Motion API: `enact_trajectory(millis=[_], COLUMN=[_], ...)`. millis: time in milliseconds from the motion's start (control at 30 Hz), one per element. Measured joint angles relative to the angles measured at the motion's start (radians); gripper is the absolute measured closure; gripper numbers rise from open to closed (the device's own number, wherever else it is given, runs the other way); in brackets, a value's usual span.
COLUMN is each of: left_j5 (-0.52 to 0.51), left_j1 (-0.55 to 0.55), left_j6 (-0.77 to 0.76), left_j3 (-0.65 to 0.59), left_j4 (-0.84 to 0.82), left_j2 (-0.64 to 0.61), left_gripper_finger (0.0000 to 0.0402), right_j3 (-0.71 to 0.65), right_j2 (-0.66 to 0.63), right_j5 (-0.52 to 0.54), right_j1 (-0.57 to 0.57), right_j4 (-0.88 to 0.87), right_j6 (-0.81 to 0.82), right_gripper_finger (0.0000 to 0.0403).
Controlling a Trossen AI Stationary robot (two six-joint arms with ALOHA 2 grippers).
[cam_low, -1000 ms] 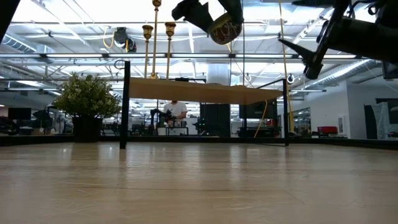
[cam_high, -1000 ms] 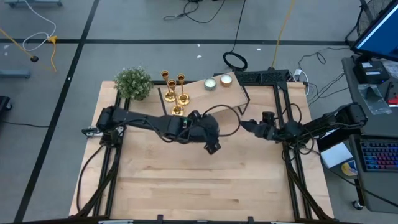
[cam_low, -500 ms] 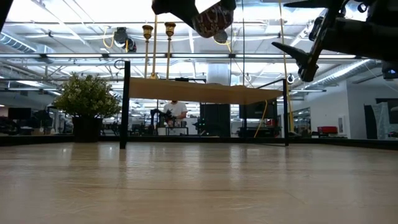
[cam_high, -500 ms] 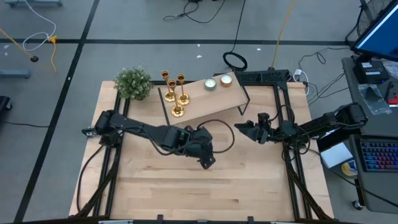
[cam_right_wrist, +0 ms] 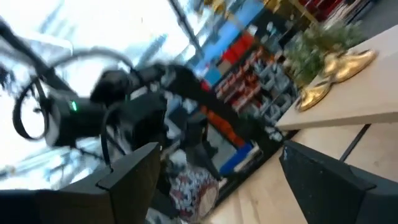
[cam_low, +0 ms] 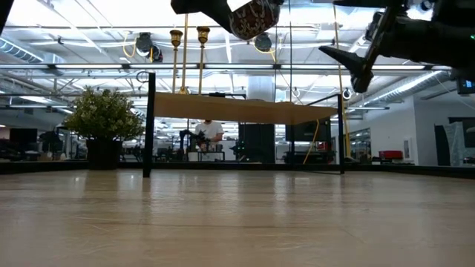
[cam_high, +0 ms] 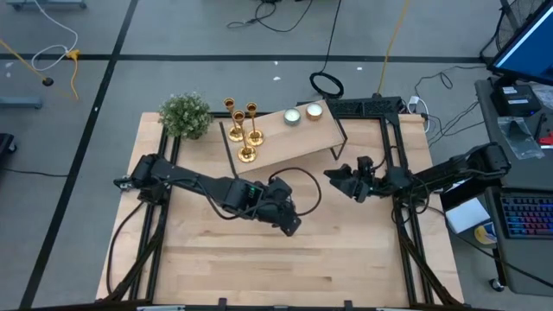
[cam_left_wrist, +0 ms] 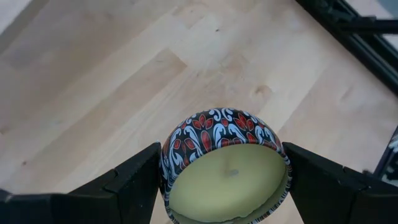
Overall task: Pick & Place candle stick holders
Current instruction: Put the black scented candle on the shelf
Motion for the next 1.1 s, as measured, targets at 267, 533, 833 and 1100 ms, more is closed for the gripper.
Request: enact_trajectory(millis=[267,533,833,1100], left_j5=[0.001,-0.036,-0.070,-0.079], left_j1=[0.003,0.003,0.001,-0.009], left_j6=[-0.124,-0.167,-0.146,-0.017], left_j3=[0.000,0.000,0.000,0.000], left_j4=[0.003,0.003,-0.005,-0.007], left_j2=[0.000,0.000,0.000,0.000], left_gripper_finger=[0.0103,0.0103,0.0103,0.0103], right_j3=[0.235,0.463,0.523,0.523], right_j2=[0.000,0.000,0.000,0.000], right_j5=[-0.130,-0.154,-0.194,-0.442], right_j1=[-0.001,-0.001,-0.022,-0.123], right_j4=[-0.563,-1.007,-1.123,-1.133], right_j6=[-0.114,-0.306,-0.251,-0.163], right_gripper_finger=[0.0085,0.0085,0.0085,0.0085])
